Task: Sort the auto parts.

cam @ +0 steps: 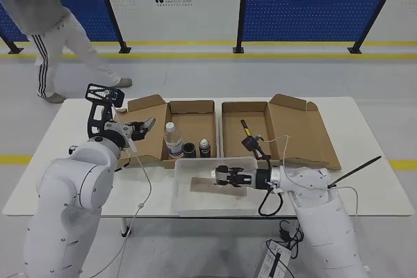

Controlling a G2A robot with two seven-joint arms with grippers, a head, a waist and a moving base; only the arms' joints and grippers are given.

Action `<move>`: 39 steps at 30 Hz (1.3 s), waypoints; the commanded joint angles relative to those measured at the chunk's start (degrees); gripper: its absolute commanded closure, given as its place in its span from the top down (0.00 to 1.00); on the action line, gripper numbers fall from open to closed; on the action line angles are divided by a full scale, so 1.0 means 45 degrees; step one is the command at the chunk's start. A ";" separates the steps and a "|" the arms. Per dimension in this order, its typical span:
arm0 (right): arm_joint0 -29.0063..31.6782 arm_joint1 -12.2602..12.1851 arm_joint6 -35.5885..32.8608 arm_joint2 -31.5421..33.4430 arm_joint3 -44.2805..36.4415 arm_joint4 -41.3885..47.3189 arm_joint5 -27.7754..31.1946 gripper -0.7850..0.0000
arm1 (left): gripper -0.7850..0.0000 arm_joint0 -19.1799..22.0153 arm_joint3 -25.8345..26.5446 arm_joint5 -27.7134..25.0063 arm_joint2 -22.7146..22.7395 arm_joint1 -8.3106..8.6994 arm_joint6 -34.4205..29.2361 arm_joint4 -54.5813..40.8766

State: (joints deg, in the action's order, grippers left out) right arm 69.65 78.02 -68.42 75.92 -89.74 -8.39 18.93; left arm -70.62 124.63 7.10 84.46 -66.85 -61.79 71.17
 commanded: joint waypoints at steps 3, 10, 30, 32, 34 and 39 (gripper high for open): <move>-0.0031 -0.0089 0.0060 -0.0126 -0.0052 -0.0119 -0.0099 0.00 | 1.00 0.0000 0.0000 0.0000 0.0000 0.0000 0.0000 0.0000; -0.0071 -0.0242 0.0299 -0.0309 -0.0147 -0.0347 -0.0367 0.00 | 1.00 0.0000 0.0000 0.0000 0.0000 0.0000 0.0000 0.0000; -0.0055 -0.0639 0.3565 -0.0736 -0.2554 -0.7268 -0.5860 0.00 | 1.00 0.0000 0.0000 0.0000 0.0000 0.0000 0.0000 0.0000; -0.0135 -0.0650 0.3700 -0.0865 -0.2755 -0.8059 -0.6563 0.00 | 1.00 0.0000 0.0000 0.0000 0.0000 0.0000 0.0000 0.0000; -0.0282 -0.0659 0.3695 -0.1005 -0.2799 -0.8856 -0.7238 0.00 | 1.00 0.0000 0.0000 0.0000 0.0000 0.0000 0.0000 0.0000; -0.1136 -0.0648 0.3055 -0.1701 -0.2392 -1.1263 -0.8664 0.00 | 1.00 0.0000 0.0000 0.0000 0.0000 0.0000 0.0000 0.0000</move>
State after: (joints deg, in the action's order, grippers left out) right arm 65.51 75.07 -53.95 68.92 -101.19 -56.75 -18.97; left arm -70.62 124.63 7.10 84.46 -66.85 -61.79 71.17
